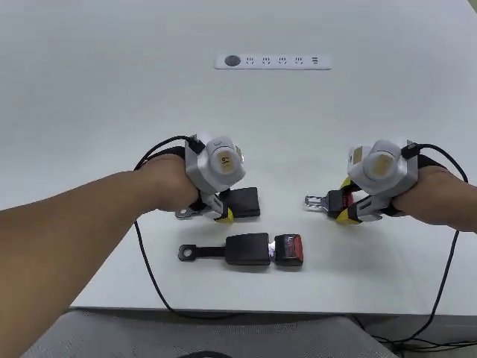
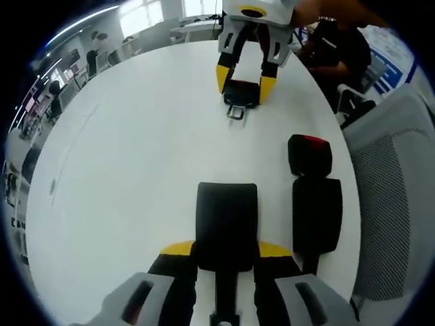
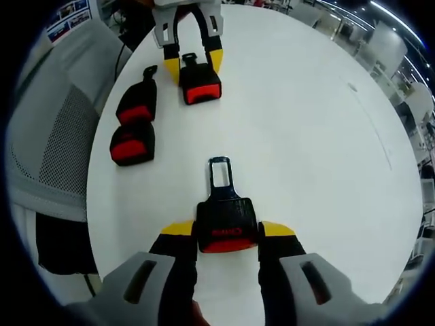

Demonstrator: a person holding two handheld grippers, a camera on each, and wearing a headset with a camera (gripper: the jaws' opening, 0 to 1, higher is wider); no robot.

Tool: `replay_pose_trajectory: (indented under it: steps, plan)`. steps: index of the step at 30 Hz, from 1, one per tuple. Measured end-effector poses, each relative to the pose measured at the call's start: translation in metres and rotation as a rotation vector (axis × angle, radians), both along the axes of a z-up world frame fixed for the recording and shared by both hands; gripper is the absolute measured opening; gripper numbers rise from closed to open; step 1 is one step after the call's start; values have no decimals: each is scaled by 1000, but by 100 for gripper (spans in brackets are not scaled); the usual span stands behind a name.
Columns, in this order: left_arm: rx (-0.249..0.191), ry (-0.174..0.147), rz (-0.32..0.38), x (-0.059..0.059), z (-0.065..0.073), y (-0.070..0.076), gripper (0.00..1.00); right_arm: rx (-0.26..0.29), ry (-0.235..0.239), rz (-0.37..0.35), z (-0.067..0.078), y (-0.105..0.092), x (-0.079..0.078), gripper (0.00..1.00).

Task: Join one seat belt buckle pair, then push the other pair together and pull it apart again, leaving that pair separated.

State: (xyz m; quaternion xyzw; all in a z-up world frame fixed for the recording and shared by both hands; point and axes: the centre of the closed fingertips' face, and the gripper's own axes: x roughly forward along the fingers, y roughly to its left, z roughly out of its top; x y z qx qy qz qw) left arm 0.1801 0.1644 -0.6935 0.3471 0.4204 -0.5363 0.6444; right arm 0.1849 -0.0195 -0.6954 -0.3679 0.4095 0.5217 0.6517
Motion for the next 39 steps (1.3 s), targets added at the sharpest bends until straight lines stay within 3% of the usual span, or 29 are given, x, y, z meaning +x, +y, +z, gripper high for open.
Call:
replay_pose_trajectory:
  steps: [8, 11, 22, 29, 36, 39]
  plan:
    - [-8, 2, -22, 1, -2, 0, 32, -11, 8, 10, -2, 3, 0, 34]
    - [-5, -1, -22, 0, -1, 0, 32, -5, 5, 21, -2, 10, -3, 34]
    - [19, -5, -32, 0, -2, 0, 32, 39, -17, 58, 0, 69, -4, 34]
    - [32, -4, -38, -1, -1, -1, 32, 47, -17, 50, 2, 82, 2, 34]
    - [41, -3, -36, -2, -1, -1, 32, 16, -43, 95, 3, 90, -1, 34]
    - [45, -3, -44, -1, -2, 0, 32, 34, -40, 110, 4, 96, -4, 33]
